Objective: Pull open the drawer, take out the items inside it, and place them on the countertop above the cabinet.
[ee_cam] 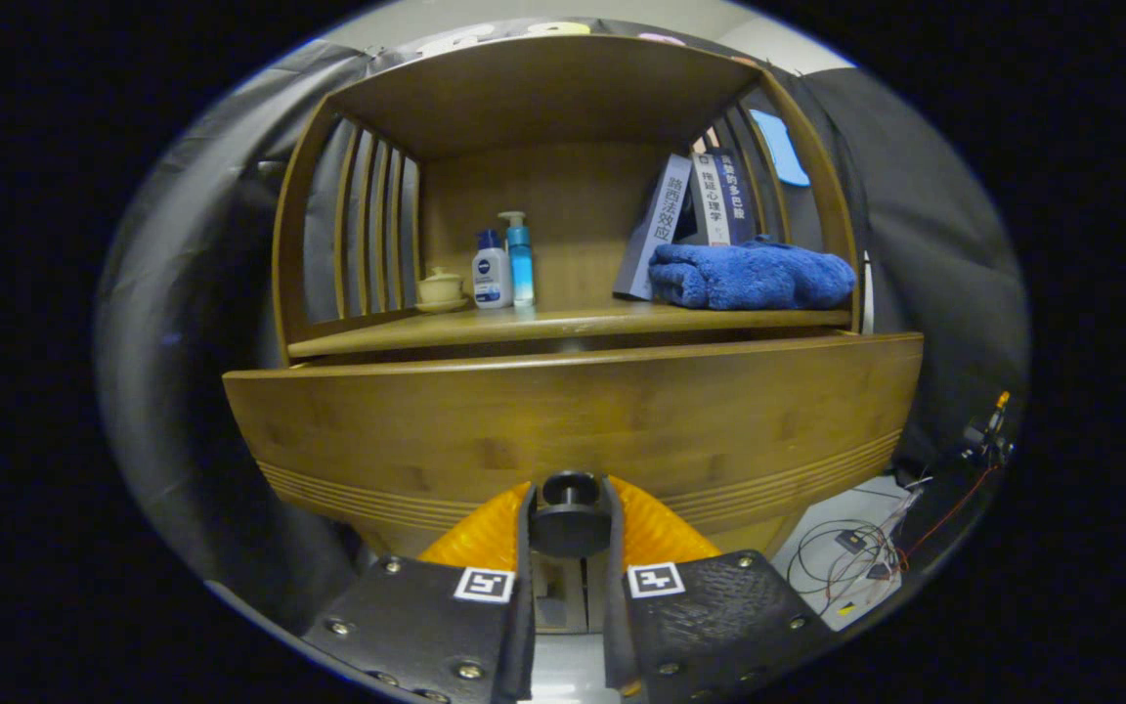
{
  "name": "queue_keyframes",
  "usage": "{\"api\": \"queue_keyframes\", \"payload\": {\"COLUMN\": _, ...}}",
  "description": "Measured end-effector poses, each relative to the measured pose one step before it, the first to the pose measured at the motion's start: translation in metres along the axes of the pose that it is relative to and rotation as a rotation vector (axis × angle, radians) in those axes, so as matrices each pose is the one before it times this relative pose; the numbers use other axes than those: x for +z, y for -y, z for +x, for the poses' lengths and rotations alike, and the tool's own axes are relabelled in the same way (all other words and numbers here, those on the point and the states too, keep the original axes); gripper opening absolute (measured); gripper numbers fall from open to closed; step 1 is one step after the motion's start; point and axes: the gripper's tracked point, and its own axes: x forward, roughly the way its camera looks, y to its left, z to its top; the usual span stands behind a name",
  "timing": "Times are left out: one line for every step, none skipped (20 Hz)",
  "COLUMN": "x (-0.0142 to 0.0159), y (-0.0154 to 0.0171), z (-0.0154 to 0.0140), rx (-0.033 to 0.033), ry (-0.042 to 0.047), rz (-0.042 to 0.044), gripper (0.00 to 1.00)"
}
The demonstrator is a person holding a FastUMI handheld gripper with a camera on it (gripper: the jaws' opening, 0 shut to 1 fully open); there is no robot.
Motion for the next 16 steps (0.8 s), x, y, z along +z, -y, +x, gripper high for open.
{"api": "queue_keyframes", "payload": {"x": -0.00243, "y": 0.00078, "z": -0.00941, "rx": -0.00273, "ry": 0.00183, "rz": -0.00823, "gripper": 0.28}}
{"api": "queue_keyframes", "payload": {"x": -0.00246, "y": 0.00076, "z": -0.00976, "rx": -0.00251, "ry": -0.00037, "rz": -0.00561, "gripper": 0.28}}
{"api": "queue_keyframes", "payload": {"x": -0.00467, "y": 0.00064, "z": -0.00976, "rx": 0.0016, "ry": -0.00783, "rz": -0.00127, "gripper": 0.28}}
{"api": "queue_keyframes", "payload": {"x": -0.00413, "y": -0.00001, "z": -0.0114, "rx": 0.00385, "ry": -0.00213, "rz": 0.00914, "gripper": 0.28}}
{"api": "queue_keyframes", "payload": {"x": -0.0051, "y": -0.00021, "z": -0.01002, "rx": 0.00549, "ry": -0.00599, "rz": 0.01378, "gripper": 0.28}}
{"api": "queue_keyframes", "payload": {"x": 0.00128, "y": 0.00087, "z": -0.00879, "rx": 0.0035, "ry": 0.00868, "rz": 0.02119, "gripper": 0.28}}
{"api": "queue_keyframes", "payload": {"x": -0.00571, "y": 0.00019, "z": -0.00617, "rx": 0.004, "ry": -0.01976, "rz": 0.0123, "gripper": 0.28}}
{"api": "queue_keyframes", "payload": {"x": -0.00091, "y": -0.00115, "z": -0.00637, "rx": 0.00351, "ry": -0.00091, "rz": 0.01537, "gripper": 0.28}}
{"api": "queue_keyframes", "payload": {"x": -0.00179, "y": -0.00063, "z": -0.00253, "rx": 0.00187, "ry": -0.00667, "rz": -0.00684, "gripper": 0.28}}
{"api": "queue_keyframes", "payload": {"x": -0.00012, "y": 0.00075, "z": -0.00148, "rx": 0.00022, "ry": 0.00139, "rz": -0.01172, "gripper": 0.28}}
{"api": "queue_keyframes", "payload": {"x": 0.0018, "y": 0.00122, "z": -0.0021, "rx": -0.00428, "ry": 0.00698, "rz": -0.00399, "gripper": 0.28}}
{"api": "queue_keyframes", "payload": {"x": -0.00289, "y": 0.00018, "z": -0.0086, "rx": -0.00374, "ry": -0.0151, "rz": 0.00286, "gripper": 0.28}}
{"api": "queue_keyframes", "payload": {"x": -0.00116, "y": -0.00035, "z": -0.00102, "rx": -0.00357, "ry": 0.00018, "rz": 0.00666, "gripper": 0.24}}
{"api": "queue_keyframes", "payload": {"x": -0.00231, "y": -0.00023, "z": -0.00235, "rx": 0.00135, "ry": -0.00902, "rz": -0.00622, "gripper": 0.24}}
{"api": "queue_keyframes", "payload": {"x": -0.00041, "y": 0.00021, "z": -0.00577, "rx": 0.00006, "ry": 0.00546, "rz": 0.00356, "gripper": 0.24}}
{"api": "queue_keyframes", "payload": {"x": -0.00289, "y": -0.00205, "z": -0.00657, "rx": 0.01648, "ry": -0.00145, "rz": -0.01578, "gripper": 0.24}}
